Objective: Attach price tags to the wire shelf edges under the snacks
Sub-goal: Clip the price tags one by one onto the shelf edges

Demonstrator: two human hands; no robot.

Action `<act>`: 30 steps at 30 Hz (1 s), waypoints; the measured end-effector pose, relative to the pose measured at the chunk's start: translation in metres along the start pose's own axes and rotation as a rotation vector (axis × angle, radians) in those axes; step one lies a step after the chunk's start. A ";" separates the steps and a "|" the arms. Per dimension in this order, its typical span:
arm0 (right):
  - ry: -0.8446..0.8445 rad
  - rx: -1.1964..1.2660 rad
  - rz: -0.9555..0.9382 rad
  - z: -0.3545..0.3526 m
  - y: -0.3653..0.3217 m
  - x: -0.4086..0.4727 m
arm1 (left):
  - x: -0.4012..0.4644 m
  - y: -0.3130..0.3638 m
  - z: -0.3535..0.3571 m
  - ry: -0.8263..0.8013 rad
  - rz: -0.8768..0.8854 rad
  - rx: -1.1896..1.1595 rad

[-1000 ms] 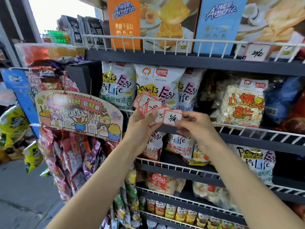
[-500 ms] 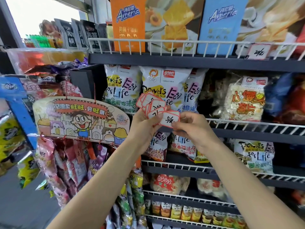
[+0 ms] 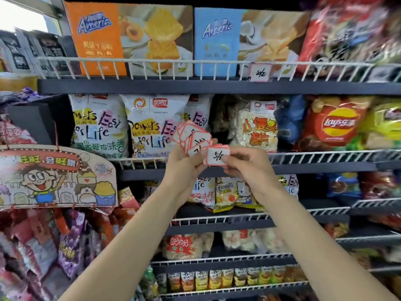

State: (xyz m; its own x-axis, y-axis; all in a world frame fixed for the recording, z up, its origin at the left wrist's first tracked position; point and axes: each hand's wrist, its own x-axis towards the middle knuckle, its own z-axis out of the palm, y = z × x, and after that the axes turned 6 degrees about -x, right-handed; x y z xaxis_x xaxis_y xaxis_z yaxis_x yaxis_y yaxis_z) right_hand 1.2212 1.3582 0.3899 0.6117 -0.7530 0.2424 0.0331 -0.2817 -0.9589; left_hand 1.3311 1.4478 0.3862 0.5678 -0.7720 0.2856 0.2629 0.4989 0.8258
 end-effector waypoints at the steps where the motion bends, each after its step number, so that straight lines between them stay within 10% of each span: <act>1: 0.014 0.001 0.010 -0.012 0.001 0.000 | 0.002 -0.007 0.011 -0.006 -0.015 -0.009; 16: -0.010 -0.005 0.012 -0.240 0.037 0.002 | 0.025 -0.133 0.214 0.057 -0.022 -0.034; 30: -0.025 0.075 -0.022 -0.285 0.059 0.000 | 0.014 -0.161 0.253 0.129 -0.056 0.002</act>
State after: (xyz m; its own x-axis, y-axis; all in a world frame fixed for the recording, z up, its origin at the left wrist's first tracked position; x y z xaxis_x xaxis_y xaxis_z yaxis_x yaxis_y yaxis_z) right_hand 0.9983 1.1722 0.3754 0.6297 -0.7319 0.2604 0.1052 -0.2519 -0.9620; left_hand 1.0992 1.2573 0.3799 0.6482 -0.7412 0.1744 0.2951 0.4557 0.8398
